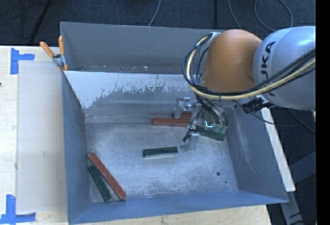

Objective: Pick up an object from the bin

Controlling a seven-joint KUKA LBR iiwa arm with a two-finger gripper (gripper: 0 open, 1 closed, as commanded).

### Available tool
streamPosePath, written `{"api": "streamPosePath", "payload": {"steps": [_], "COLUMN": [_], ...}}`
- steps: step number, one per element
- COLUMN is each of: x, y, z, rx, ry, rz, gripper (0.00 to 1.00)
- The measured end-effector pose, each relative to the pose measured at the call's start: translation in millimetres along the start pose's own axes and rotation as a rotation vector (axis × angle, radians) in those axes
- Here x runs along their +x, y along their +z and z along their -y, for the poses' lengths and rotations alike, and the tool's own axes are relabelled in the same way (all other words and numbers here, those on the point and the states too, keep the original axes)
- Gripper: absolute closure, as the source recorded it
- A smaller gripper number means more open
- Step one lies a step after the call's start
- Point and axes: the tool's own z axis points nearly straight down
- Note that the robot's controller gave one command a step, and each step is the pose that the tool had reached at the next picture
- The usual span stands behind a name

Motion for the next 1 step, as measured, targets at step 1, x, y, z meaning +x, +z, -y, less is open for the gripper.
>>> {"api": "streamPosePath", "payload": {"steps": [1], "x": [-23.3], "y": [105.2], "z": [-43.2], "rx": [0.000], "ry": [-0.029], "rz": [0.008], "gripper": [0.00]}}
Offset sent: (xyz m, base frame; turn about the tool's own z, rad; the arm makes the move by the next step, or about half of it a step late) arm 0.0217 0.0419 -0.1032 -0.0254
